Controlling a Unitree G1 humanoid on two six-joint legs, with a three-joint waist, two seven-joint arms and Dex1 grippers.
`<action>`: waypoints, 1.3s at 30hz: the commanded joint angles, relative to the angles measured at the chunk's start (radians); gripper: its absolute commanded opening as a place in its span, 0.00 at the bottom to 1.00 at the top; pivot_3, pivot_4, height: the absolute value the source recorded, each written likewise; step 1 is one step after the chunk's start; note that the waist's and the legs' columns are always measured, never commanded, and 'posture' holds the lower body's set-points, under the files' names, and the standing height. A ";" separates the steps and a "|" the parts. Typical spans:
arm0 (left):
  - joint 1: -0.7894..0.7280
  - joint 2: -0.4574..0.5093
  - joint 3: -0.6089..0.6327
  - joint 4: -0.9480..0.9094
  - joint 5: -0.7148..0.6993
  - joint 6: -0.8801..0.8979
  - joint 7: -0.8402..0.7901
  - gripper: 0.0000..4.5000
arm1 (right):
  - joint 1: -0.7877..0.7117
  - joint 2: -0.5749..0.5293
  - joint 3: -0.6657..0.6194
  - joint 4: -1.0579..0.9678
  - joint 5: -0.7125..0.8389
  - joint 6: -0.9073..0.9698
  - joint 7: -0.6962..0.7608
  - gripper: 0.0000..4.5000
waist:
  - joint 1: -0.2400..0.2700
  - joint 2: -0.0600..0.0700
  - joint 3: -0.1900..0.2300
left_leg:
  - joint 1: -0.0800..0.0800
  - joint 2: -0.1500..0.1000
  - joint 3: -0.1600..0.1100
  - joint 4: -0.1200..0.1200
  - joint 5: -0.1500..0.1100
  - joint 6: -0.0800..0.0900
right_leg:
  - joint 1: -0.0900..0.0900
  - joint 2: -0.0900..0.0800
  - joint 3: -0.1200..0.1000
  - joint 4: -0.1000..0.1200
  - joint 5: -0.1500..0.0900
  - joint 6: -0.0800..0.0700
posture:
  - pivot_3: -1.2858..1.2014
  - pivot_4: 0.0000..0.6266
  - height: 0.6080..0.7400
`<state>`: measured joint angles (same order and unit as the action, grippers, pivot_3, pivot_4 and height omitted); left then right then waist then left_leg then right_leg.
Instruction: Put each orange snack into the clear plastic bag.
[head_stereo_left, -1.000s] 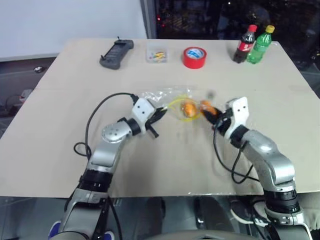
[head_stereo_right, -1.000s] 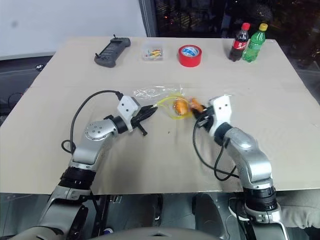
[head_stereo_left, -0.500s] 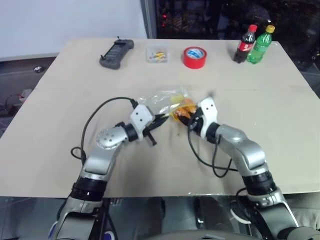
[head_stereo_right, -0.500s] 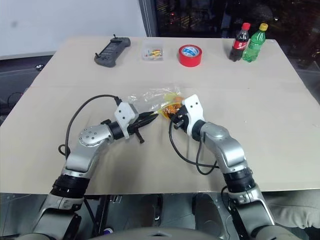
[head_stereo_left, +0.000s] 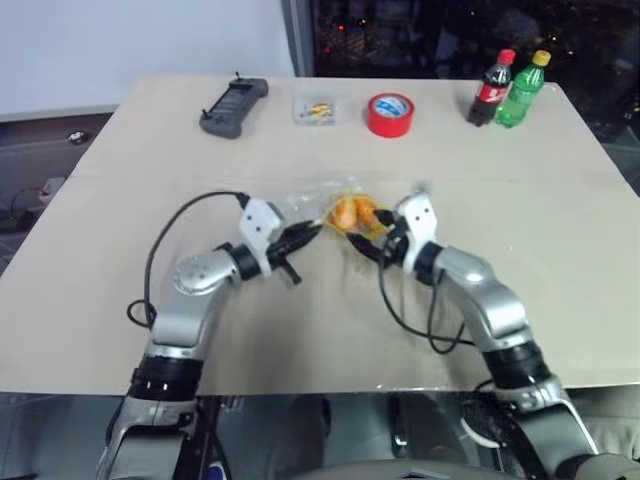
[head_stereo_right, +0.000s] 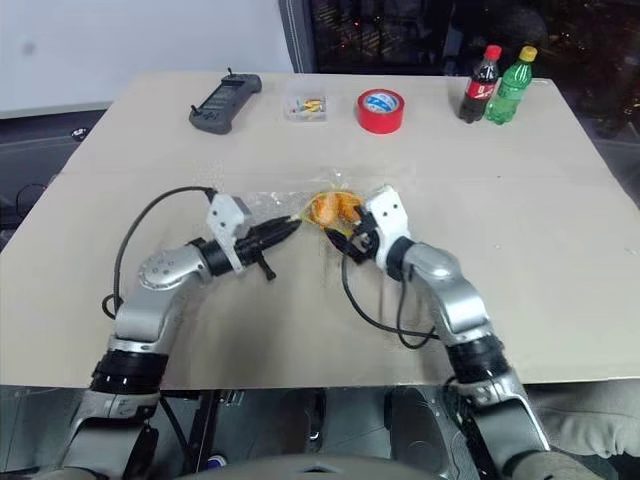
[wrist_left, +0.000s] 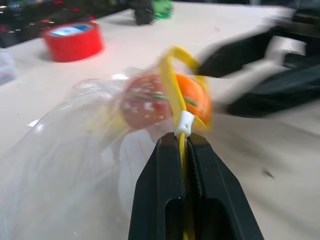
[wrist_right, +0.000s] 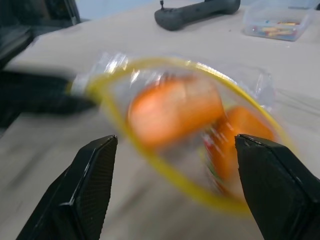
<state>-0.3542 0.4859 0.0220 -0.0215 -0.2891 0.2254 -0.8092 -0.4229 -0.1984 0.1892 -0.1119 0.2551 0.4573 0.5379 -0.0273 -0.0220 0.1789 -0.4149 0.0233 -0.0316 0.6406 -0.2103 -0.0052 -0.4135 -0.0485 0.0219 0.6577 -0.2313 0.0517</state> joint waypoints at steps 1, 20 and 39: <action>-0.040 0.008 0.052 0.004 -0.080 0.044 -0.026 0.00 | 0.022 -0.062 -0.009 -0.139 -0.021 -0.006 0.010 0.85 | -0.005 0.000 0.000 | 0.000 0.000 0.000 0.000 0.000 0.000 | 0.000 0.000 0.000 0.000 0.000 0.000 | 0.52 0.24 1.00; -0.079 0.047 0.105 -0.002 -0.185 0.167 -0.067 0.00 | -0.251 -0.076 0.249 0.514 -0.577 -0.536 -0.157 0.66 | -0.012 -0.001 0.000 | 0.000 0.000 0.001 0.000 0.000 0.000 | 0.000 0.000 0.001 -0.001 0.000 0.000 | 0.52 0.24 1.00; -0.392 -0.035 0.078 0.241 -0.207 0.286 -0.029 0.00 | -0.476 -0.395 0.068 0.509 -0.526 -0.540 0.112 0.01 | 0.007 0.000 0.003 | -0.001 -0.001 0.000 0.003 0.000 0.000 | 0.001 0.000 0.000 0.000 0.000 0.000 | 0.52 0.24 1.00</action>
<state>-0.7212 0.4472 0.0859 0.1938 -0.4857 0.5151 -0.8242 -0.8842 -0.5647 0.2960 0.3765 -0.2826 -0.0883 0.6124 -0.0208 -0.0220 0.1821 -0.4159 0.0226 -0.0316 0.6431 -0.2103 -0.0052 -0.4129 -0.0485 0.0217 0.6572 -0.2311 0.0519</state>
